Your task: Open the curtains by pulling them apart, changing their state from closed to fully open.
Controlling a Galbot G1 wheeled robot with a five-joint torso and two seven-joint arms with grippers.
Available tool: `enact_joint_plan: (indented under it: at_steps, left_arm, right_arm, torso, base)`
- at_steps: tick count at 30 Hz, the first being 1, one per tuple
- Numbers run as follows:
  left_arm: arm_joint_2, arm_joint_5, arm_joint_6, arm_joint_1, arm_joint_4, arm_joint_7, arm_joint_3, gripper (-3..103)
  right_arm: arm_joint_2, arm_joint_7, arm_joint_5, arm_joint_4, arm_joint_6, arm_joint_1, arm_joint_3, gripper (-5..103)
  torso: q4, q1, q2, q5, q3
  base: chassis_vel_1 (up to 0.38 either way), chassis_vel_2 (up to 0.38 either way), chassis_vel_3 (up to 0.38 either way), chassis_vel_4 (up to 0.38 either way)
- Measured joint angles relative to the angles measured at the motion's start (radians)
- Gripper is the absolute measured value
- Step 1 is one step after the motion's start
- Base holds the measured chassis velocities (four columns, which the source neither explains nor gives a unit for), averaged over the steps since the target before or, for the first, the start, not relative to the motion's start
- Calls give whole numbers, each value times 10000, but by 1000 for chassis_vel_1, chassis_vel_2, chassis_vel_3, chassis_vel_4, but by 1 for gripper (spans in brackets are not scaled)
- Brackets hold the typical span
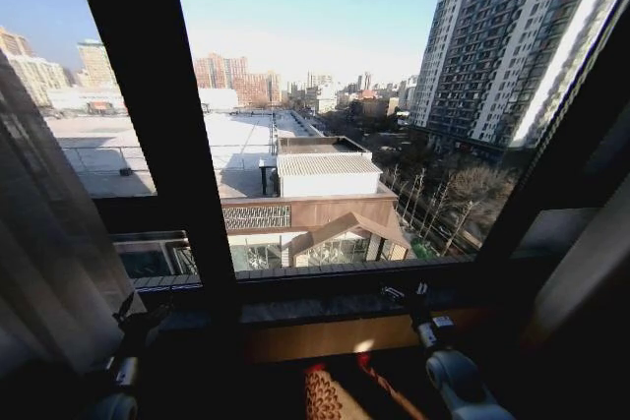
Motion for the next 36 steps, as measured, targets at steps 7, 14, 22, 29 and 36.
enact_joint_plan:
  at_steps: [7, 14, 22, 29, 36]
  left_arm:
    - [0, 0, 0, 0, 1, -1, -1, 100]
    - [2, 0, 0, 0, 2, -15, -6, 100]
    - [-3, 0, 0, 0, 0, -2, 4, 100]
    - [0, 0, 0, 0, 1, -3, 1, 100]
    - [0, -1, 0, 0, 0, -3, 0, 100]
  right_arm:
    - [1, 0, 0, 0, 0, 0, 0, 100]
    - [3, -2, 0, 1, 0, 0, -2, 100]
    - [-5, 0, 0, 0, 0, 0, 5, 100]
    - [0, 0, 0, 1, 0, 0, 2, 100]
    - [-1, 0, 0, 0, 0, 0, 0, 100]
  torso:
    - [0, 0, 0, -6, 0]
    - [3, 0, 0, -13, -2]
    - [-4, -1, 0, -2, 0]
    - [0, -2, 0, -12, -1]
    - [-1, -2, 0, -3, 0]
  base:
    - [300, 340, -320, -343]
    - [141, 114, -113, -136]
    - [-20, -40, 29, 37]
    - [0, 0, 0, 0]
    - [0, 0, 0, 0]
